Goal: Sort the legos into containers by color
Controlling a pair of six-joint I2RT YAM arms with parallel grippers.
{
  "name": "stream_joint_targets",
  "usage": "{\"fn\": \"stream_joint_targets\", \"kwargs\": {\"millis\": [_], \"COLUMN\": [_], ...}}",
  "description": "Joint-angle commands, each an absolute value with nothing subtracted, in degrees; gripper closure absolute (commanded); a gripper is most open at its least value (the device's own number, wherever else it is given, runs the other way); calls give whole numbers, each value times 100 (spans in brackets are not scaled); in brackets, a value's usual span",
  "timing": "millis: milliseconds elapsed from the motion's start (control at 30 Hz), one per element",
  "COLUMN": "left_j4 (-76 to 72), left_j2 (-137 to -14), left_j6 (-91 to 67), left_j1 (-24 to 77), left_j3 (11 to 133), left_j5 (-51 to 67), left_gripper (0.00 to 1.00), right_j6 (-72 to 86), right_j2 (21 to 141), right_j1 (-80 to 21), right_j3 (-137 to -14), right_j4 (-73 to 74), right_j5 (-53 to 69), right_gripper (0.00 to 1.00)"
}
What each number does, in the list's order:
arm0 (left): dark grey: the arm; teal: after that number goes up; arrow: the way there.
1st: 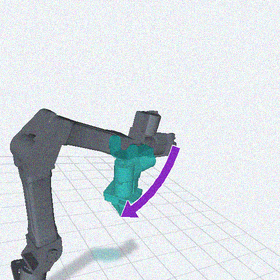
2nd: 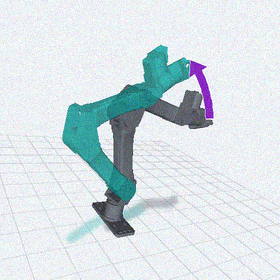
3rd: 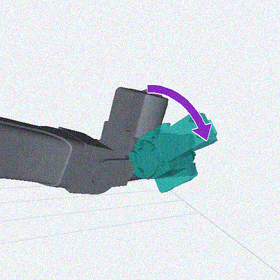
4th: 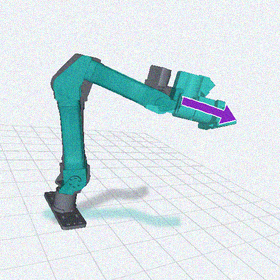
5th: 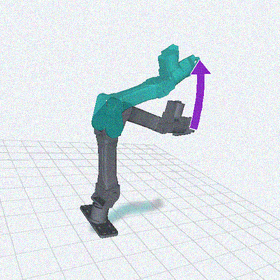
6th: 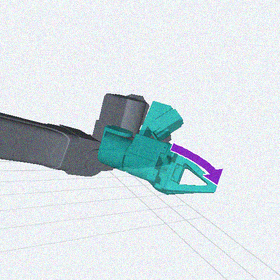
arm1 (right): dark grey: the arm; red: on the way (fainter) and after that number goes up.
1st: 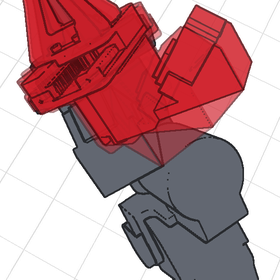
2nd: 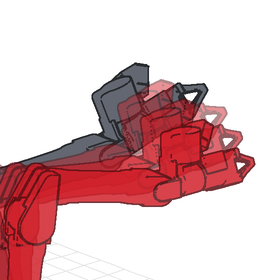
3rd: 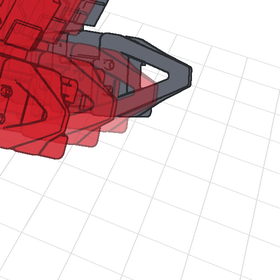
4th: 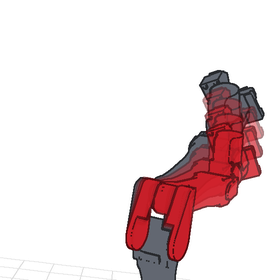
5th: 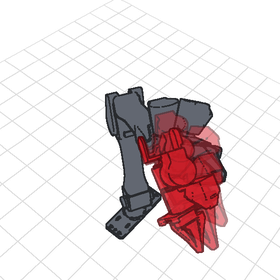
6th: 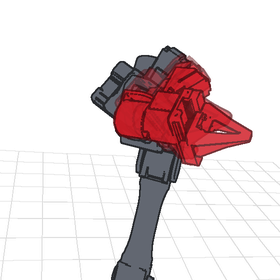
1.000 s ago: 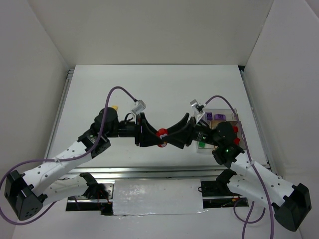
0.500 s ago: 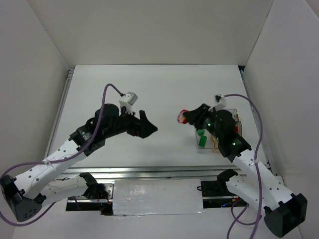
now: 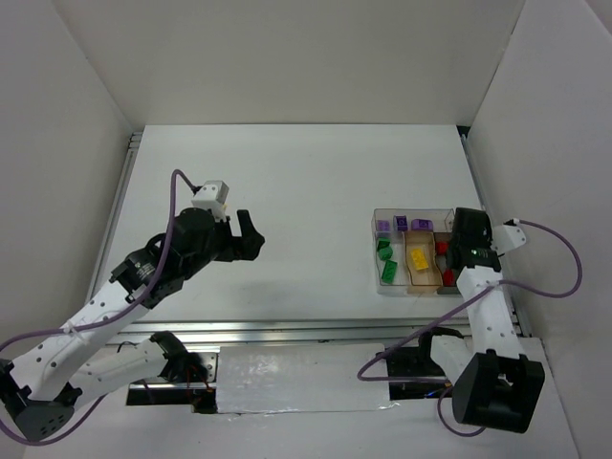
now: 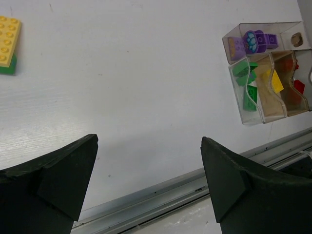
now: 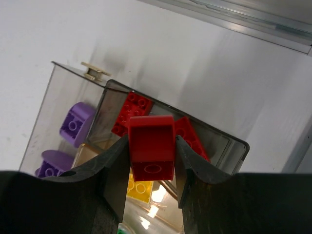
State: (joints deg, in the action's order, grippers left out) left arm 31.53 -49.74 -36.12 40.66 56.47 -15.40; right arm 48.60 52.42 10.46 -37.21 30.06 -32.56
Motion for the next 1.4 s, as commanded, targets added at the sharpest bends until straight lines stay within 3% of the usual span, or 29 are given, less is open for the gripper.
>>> {"fn": "stream_joint_targets", "kwargs": {"millis": [0,200,233,267,333,567,800,933,1167,1367], "left_j4": [3112,3199,3199,3164,3112,3067,3392,3437,3262,2805], "left_j2": [-5097,-5291,-5265,-5247,-5186,-5150,-5282,-5475,-6694,-8057], "left_j6": [-3516,-3489,-3489,-3498,-3542,-3717,-4218,-4596,-4694,-4054], "left_j1": [4060,4052,4060,4052,4043,4008,3604,2763,1662,1354], "left_j3": [5564,5634,5608,5581,5511,5432,5537,5484,5730,6511], "left_j5": [-1504,-1450,-1441,-1441,-1450,-1520,-2082,-2048,-1837,-1828], "left_gripper": [0,0,0,1,0,1,1,0,0,0], "right_j6": [5027,4843,4851,4756,4598,4404,4000,3604,3226,3120], "right_j2": [5598,5739,5731,5713,5704,5950,5530,4914,4192,4123], "right_j1": [1125,1143,1143,1134,1143,1134,1099,906,-463,-703], "right_j3": [-4122,-4017,-4017,-3999,-3947,-4069,-3911,-3797,-4077,-4088], "right_j4": [3094,2682,2663,2620,2392,2224,1811,1644,1890,1662], "right_j5": [-3647,-3603,-3595,-3525,-3218,-2717,-1576,-372,482,1669], "right_gripper": [100,93,84,62,37,5,0,0,0,0]}}
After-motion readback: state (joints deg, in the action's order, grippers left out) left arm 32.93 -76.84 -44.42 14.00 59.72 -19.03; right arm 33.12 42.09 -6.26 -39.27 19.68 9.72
